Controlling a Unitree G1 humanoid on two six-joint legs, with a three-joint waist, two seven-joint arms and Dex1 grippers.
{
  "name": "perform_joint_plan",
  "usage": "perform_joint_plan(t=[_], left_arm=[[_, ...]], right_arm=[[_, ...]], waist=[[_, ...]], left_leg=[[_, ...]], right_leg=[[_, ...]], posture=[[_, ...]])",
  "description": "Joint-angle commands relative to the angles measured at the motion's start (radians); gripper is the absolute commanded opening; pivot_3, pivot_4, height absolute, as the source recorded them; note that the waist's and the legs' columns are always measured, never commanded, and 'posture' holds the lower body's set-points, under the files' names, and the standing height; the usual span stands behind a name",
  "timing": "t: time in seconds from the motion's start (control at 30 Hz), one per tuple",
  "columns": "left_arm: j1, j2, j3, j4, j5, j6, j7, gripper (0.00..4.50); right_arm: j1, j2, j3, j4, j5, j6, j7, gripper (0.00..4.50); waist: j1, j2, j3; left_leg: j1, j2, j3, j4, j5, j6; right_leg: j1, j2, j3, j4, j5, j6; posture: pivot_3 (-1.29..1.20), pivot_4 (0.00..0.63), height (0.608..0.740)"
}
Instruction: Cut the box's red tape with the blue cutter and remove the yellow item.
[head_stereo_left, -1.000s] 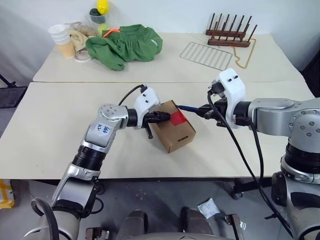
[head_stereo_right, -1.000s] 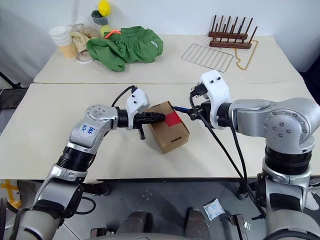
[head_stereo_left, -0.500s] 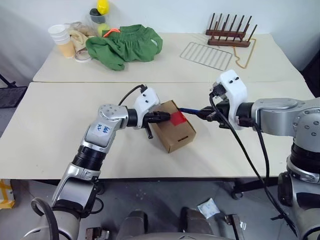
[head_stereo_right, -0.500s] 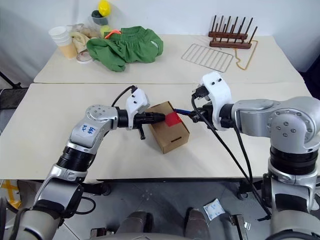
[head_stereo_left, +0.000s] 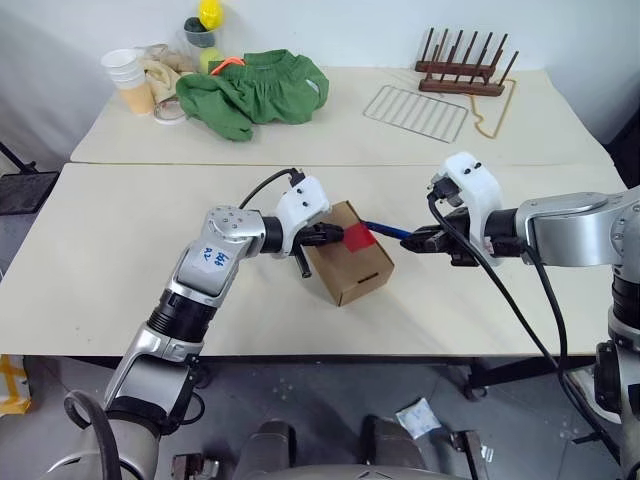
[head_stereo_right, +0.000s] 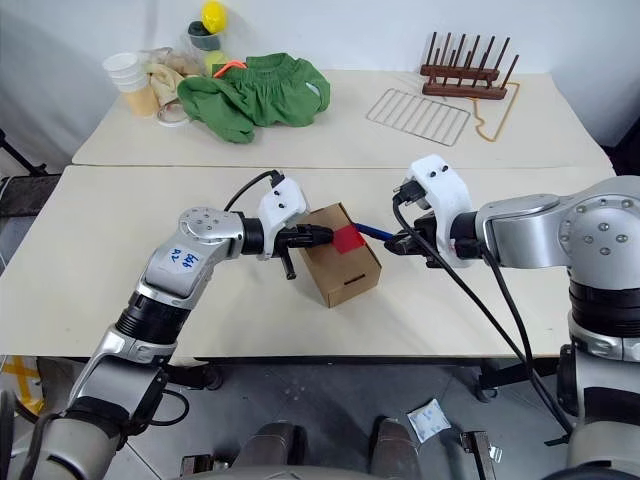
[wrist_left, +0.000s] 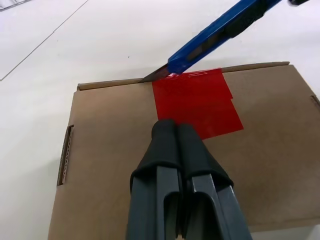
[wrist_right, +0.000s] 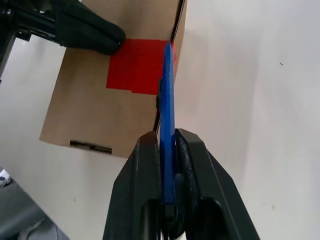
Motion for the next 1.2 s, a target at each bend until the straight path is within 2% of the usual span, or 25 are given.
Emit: perform_joint_plan(t=[0.03, 0.27, 0.5, 0.9, 1.2], left_arm=[[0.028, -0.002, -0.05, 0.02, 0.033, 0.039, 0.01, 0.0], [0.032, -0.009, -0.057, 0.014, 0.029, 0.044, 0.018, 0.0], [0.048, -0.018, -0.058, -0.004, 0.024, 0.051, 0.028, 0.0], [0.061, -0.023, -0.048, -0.027, 0.017, 0.059, 0.047, 0.0], [0.063, -0.032, -0.043, -0.028, 0.017, 0.061, 0.055, 0.0]], right_arm=[[-0.012, -0.04, 0.022, 0.004, 0.101, 0.017, -0.022, 0.15], [-0.027, -0.121, 0.078, 0.026, 0.208, 0.017, -0.037, 0.15], [-0.027, -0.153, 0.098, 0.035, 0.258, 0.013, -0.047, 0.15], [-0.082, -0.146, 0.148, 0.079, 0.174, 0.017, 0.0, 0.15], [-0.132, -0.137, 0.217, 0.116, 0.08, 0.017, 0.089, 0.15]], waist=[[0.002, 0.0, 0.0], [0.003, 0.0, 0.0], [0.004, 0.0, 0.0], [0.004, -0.001, 0.0], [0.005, -0.001, 0.0]], left_leg=[[0.0, 0.0, 0.0, 0.0, 0.0, 0.0], [0.0, 0.0, 0.0, 0.0, 0.0, 0.0], [0.0, 0.0, 0.0, 0.001, 0.0, 0.0], [0.0, 0.0, 0.0, 0.001, 0.0, 0.0], [0.0, 0.0, 0.001, 0.001, 0.0, 0.0]], right_leg=[[0.0, 0.0, 0.0, 0.0, 0.0, 0.0], [0.0, 0.0, 0.0, 0.0, 0.0, 0.0], [0.0, 0.0, 0.0, 0.0, 0.0, 0.0], [0.0, 0.0, 0.0, -0.001, 0.0, 0.0], [0.0, 0.0, 0.001, -0.001, 0.0, 0.0]], posture=[[0.0, 0.15, 0.74], [0.0, 0.15, 0.74], [0.0, 0.15, 0.74], [0.0, 0.15, 0.74], [0.0, 0.15, 0.74]])
